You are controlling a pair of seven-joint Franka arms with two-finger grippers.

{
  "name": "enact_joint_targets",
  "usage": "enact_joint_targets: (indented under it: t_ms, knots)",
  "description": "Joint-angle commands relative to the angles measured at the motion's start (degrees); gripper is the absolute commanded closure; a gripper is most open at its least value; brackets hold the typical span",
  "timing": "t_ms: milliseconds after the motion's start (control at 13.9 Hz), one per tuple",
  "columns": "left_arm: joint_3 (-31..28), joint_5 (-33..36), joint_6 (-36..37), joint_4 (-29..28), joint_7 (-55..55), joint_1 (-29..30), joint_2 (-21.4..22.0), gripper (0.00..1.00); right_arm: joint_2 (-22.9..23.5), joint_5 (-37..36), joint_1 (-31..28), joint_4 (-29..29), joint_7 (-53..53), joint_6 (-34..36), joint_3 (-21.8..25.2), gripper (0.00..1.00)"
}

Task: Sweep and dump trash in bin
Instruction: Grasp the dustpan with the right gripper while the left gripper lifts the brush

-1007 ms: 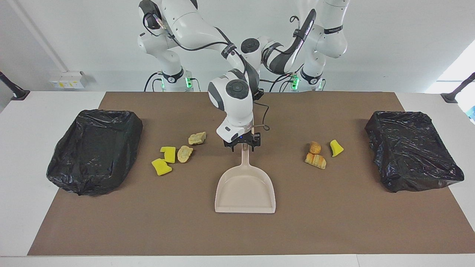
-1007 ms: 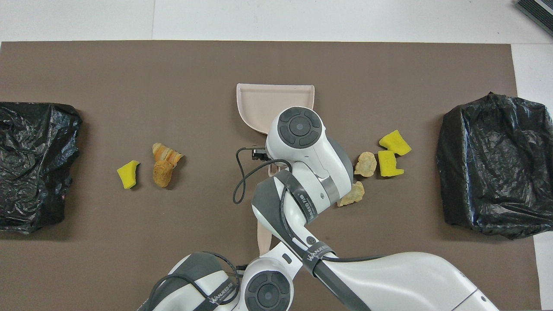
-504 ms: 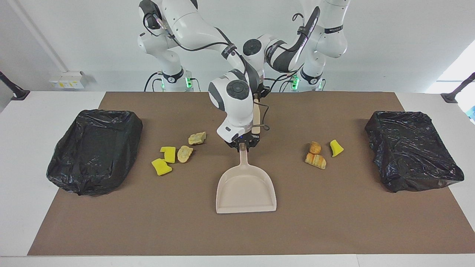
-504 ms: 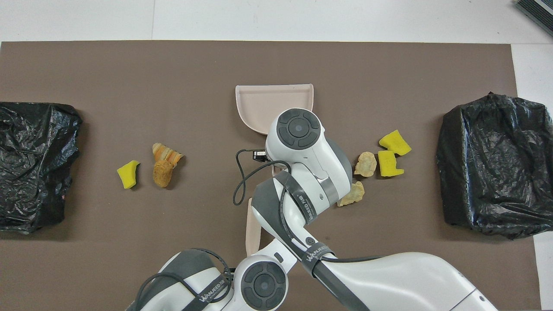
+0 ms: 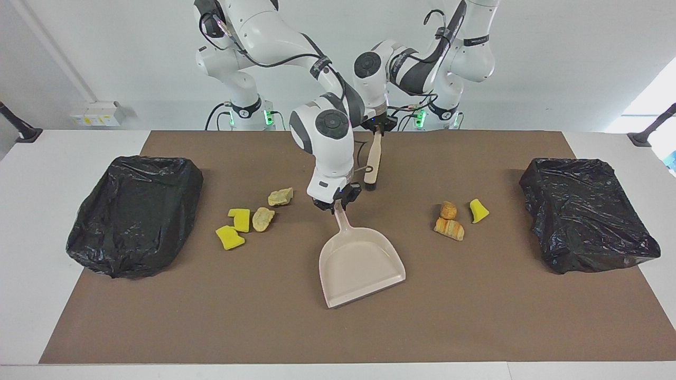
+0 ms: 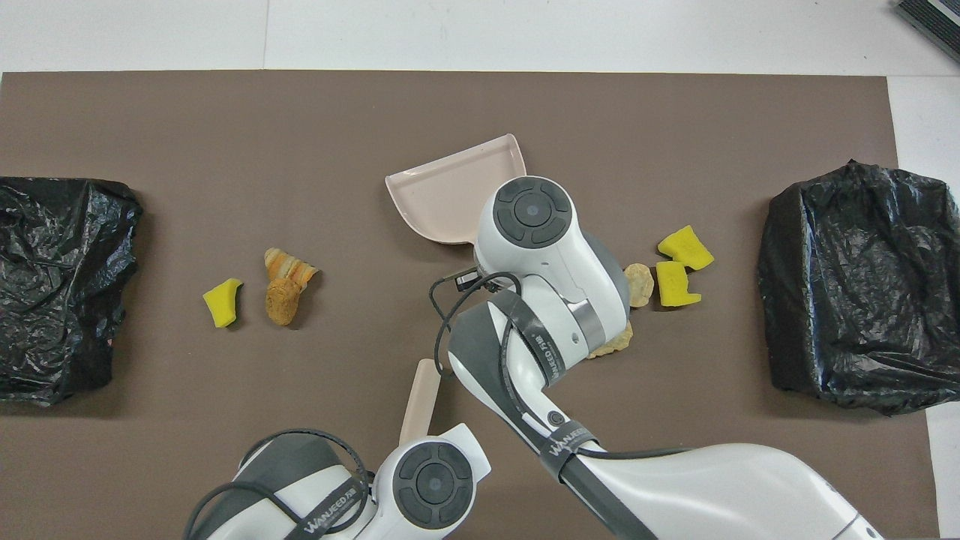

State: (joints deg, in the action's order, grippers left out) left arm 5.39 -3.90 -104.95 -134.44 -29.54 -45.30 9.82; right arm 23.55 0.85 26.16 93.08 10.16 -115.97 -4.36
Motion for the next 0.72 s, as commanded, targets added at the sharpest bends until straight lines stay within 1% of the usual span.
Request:
enact_joint_targets:
  t_ms: [0, 216, 288, 504, 648]
  knots:
    - [0.1, -0.2, 6.0, -1.5, 5.5, 4.3, 7.2, 1.00, -3.9, 0.6, -3.6, 1.0, -12.2, 4.3, -0.6, 1.00]
    - [0.0, -0.2, 11.5, -0.9, 13.2, 12.7, 15.0, 1.00, -6.1, 0.6, -6.5, 1.0, -26.8, 9.8, -0.6, 1.00]
    - [0.0, -0.2, 12.5, -0.7, 15.3, 15.9, 15.9, 1.00, -6.8, 0.6, -7.2, 1.1, -31.6, 11.1, -0.6, 1.00]
    - [0.0, -0.2, 11.4, -0.4, 19.6, 25.1, 15.5, 1.00, -7.6, 0.4, -8.5, 1.4, -46.2, 14.2, -0.6, 1.00]
    - [0.0, -0.3, 10.1, 0.4, 22.1, 32.3, 14.1, 1.00, -7.7, -1.7, -7.6, 1.6, -53.7, 14.2, -0.5, 1.00]
